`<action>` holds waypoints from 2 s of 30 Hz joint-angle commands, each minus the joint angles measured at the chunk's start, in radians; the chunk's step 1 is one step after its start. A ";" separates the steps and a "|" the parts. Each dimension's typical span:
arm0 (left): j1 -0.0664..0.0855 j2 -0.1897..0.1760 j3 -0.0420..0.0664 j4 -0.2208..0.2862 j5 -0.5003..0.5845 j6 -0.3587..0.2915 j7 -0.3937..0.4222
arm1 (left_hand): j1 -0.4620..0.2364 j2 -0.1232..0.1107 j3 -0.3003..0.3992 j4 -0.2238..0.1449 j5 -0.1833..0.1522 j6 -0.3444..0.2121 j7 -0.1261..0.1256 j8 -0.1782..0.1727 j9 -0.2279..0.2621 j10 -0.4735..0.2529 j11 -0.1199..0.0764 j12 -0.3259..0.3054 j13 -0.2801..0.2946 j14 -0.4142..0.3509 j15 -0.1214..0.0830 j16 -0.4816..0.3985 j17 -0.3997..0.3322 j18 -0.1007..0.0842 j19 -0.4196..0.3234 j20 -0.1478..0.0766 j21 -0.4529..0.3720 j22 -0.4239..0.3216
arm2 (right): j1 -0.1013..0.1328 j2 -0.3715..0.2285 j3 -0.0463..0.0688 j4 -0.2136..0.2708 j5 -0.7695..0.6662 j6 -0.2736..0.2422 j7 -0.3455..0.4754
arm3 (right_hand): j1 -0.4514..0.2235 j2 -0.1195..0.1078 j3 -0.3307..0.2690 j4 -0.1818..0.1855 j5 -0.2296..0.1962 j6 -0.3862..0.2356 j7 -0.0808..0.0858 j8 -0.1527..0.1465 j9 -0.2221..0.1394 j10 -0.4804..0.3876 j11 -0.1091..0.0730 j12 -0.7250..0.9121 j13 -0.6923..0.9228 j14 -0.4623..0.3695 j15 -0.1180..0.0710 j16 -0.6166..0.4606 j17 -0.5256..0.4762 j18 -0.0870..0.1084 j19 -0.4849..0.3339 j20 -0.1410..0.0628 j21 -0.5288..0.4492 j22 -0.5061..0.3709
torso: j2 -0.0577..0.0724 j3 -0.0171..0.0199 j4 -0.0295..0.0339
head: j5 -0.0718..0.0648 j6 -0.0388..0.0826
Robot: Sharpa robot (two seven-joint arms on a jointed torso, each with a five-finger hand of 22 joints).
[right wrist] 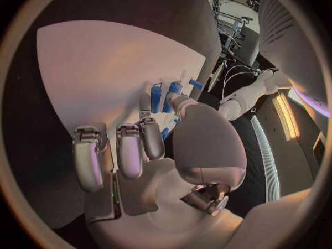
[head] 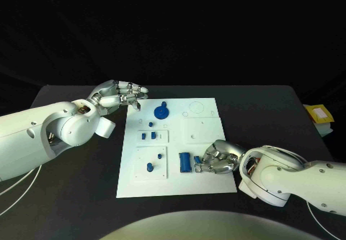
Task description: Assemble the parts on the task board
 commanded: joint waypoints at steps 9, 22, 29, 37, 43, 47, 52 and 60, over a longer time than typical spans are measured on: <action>0.000 0.004 -0.001 -0.003 -0.001 0.016 0.005 | -0.007 -0.001 0.006 0.000 0.003 -0.004 0.007 0.007 0.001 -0.008 0.002 0.006 -0.001 -0.006 0.002 0.006 -0.001 0.013 -0.009 0.001 0.002 0.002 | -0.001 -0.012 0.000 0.021 -0.018 0.013 0.010 | 0.006 0.016 -0.015 -0.003 0.064 0.005 -0.001 -0.007 -0.003 0.005 0.000 0.003 0.103 0.077 -0.001 -0.002 0.129 -0.014 0.105 -0.006 0.006 0.264 | 0.000 -0.0004 -0.0002 | 0.000 -0.002; 0.000 0.005 -0.002 -0.004 -0.001 0.017 0.004 | -0.007 -0.001 0.006 0.000 0.003 -0.004 0.007 0.007 0.001 -0.008 0.002 0.006 -0.001 -0.006 0.002 0.006 -0.001 0.013 -0.009 0.001 0.002 0.002 | -0.001 -0.019 0.000 0.020 -0.021 0.030 0.014 | 0.043 0.016 -0.017 -0.015 0.061 0.005 -0.003 -0.007 -0.004 0.006 -0.001 0.004 0.104 0.078 -0.002 -0.001 0.131 -0.014 0.105 -0.007 0.006 0.264 | -0.001 -0.0007 0.0002 | -0.001 -0.004; 0.000 0.005 -0.003 -0.005 -0.001 0.016 0.003 | -0.007 -0.001 0.006 0.000 0.003 -0.004 0.007 0.007 0.001 -0.008 0.002 0.006 -0.001 -0.006 0.002 0.006 -0.001 0.013 -0.009 0.001 0.002 0.002 | -0.001 -0.022 0.000 0.015 -0.027 0.070 0.021 | 0.114 0.001 -0.035 -0.021 -0.079 0.007 -0.001 -0.010 -0.009 0.006 0.000 0.003 0.105 0.078 -0.001 -0.001 0.133 -0.014 0.105 -0.007 0.006 0.264 | 0.000 -0.0002 0.0001 | 0.001 -0.003; 0.000 0.005 -0.003 -0.005 -0.001 0.017 0.002 | -0.007 -0.001 0.006 0.000 0.003 -0.004 0.007 0.007 0.001 -0.008 0.002 0.006 -0.001 -0.006 0.002 0.006 -0.001 0.013 -0.009 0.001 0.002 0.002 | -0.001 -0.022 0.000 0.015 -0.028 0.076 0.026 | 0.111 0.001 -0.045 -0.010 -0.099 0.009 0.000 -0.011 -0.010 0.006 0.001 0.003 0.105 0.078 0.000 -0.001 0.133 -0.014 0.105 -0.006 0.006 0.264 | -0.001 -0.0003 0.0001 | 0.001 -0.002; 0.000 0.005 -0.003 -0.005 -0.001 0.017 0.002 | -0.007 -0.001 0.006 0.000 0.003 -0.004 0.007 0.007 0.001 -0.008 0.002 0.006 -0.001 -0.006 0.002 0.006 -0.001 0.013 -0.009 0.001 0.002 0.002 | -0.001 -0.021 0.000 0.008 -0.028 0.083 0.025 | 0.107 0.003 -0.047 -0.006 -0.101 0.009 0.000 -0.011 -0.011 0.006 0.001 0.003 0.105 0.078 0.000 -0.001 0.134 -0.014 0.105 -0.006 0.006 0.264 | 0.000 -0.0005 0.0007 | 0.001 -0.002; 0.000 0.005 -0.003 -0.004 -0.001 0.016 0.002 | -0.007 -0.001 0.006 0.000 0.003 -0.004 0.007 0.007 0.001 -0.008 0.002 0.006 -0.001 -0.006 0.002 0.006 -0.001 0.013 -0.009 0.001 0.002 0.002 | -0.001 -0.019 0.000 0.000 -0.031 0.080 0.021 | 0.109 0.010 -0.046 -0.006 -0.100 0.010 -0.001 -0.011 -0.011 0.007 0.001 0.003 0.106 0.078 0.000 0.000 0.135 -0.014 0.105 -0.006 0.006 0.264 | 0.000 -0.0002 0.0010 | 0.001 -0.002; 0.000 0.004 -0.004 -0.004 -0.001 0.017 0.002 | -0.007 0.000 0.007 -0.001 0.003 -0.006 0.007 0.009 0.001 -0.010 0.002 0.008 -0.001 -0.006 0.002 0.007 -0.002 0.013 -0.010 0.001 0.002 0.002 | -0.001 -0.018 0.000 -0.006 -0.036 0.060 0.021 | 0.106 0.021 -0.047 -0.002 -0.098 0.011 -0.001 -0.011 -0.012 0.008 0.001 0.005 0.107 0.079 0.000 0.000 0.136 -0.014 0.105 -0.006 0.006 0.264 | 0.000 0.0000 0.0007 | 0.002 0.000; 0.000 0.003 -0.004 -0.004 -0.001 0.017 0.001 | -0.007 0.000 0.007 -0.001 0.003 -0.006 0.007 0.009 0.001 -0.010 0.002 0.008 -0.001 -0.006 0.002 0.007 -0.002 0.013 -0.010 0.001 0.002 0.002 | -0.001 -0.016 0.000 -0.006 -0.027 0.041 0.028 | 0.084 0.038 -0.055 0.000 -0.087 0.014 -0.001 -0.011 -0.013 0.009 0.001 0.006 0.108 0.079 0.000 0.001 0.137 -0.014 0.105 -0.006 0.006 0.264 | 0.000 0.0003 -0.0002 | 0.002 0.002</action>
